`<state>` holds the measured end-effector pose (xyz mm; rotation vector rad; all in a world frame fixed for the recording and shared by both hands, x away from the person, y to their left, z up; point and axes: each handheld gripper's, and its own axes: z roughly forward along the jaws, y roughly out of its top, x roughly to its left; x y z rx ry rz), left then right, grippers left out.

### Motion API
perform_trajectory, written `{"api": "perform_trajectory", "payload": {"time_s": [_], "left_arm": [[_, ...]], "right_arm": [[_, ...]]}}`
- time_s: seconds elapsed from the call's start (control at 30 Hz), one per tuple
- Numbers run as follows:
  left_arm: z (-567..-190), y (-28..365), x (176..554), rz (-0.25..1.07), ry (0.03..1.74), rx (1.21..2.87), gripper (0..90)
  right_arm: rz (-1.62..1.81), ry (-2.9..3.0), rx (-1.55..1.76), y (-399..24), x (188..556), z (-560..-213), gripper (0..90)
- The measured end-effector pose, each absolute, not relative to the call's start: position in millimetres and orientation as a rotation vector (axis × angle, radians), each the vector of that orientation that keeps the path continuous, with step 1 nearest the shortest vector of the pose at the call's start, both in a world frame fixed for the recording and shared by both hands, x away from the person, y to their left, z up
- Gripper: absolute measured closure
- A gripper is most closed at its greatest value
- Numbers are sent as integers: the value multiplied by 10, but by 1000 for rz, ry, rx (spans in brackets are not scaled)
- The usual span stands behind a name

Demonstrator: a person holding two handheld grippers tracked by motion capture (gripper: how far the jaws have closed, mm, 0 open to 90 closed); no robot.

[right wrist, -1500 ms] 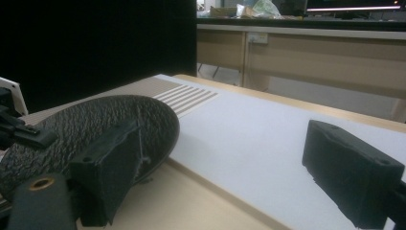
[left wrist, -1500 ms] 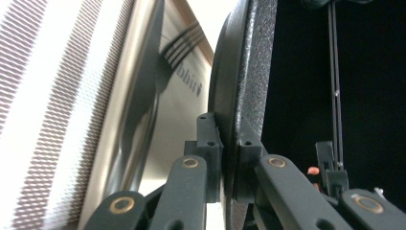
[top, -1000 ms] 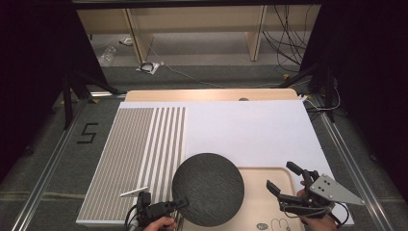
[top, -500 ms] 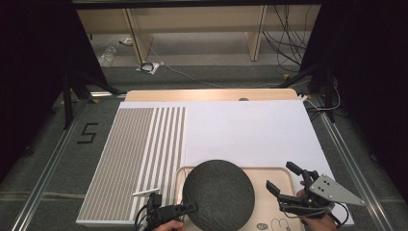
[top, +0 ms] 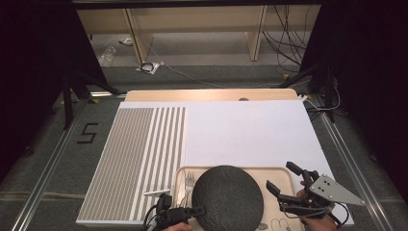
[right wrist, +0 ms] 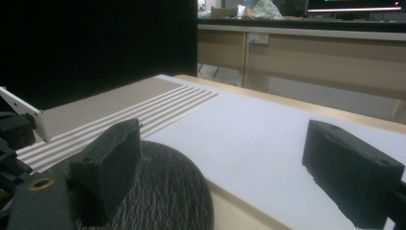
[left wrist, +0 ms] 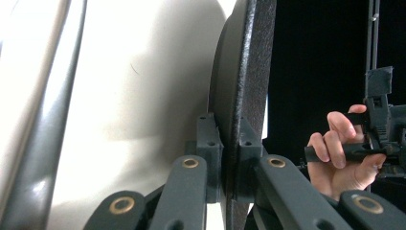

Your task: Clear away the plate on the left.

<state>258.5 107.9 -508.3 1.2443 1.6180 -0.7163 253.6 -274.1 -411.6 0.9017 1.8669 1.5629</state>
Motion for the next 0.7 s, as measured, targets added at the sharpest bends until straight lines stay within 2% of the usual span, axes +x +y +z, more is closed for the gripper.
{"api": "perform_trajectory", "payload": {"time_s": [0.7], "left_arm": [[-5182,988,2602,-783,1653,1244,841]], "right_arm": [[1566,1870,904,-2737,2534,-4119,142]]}}
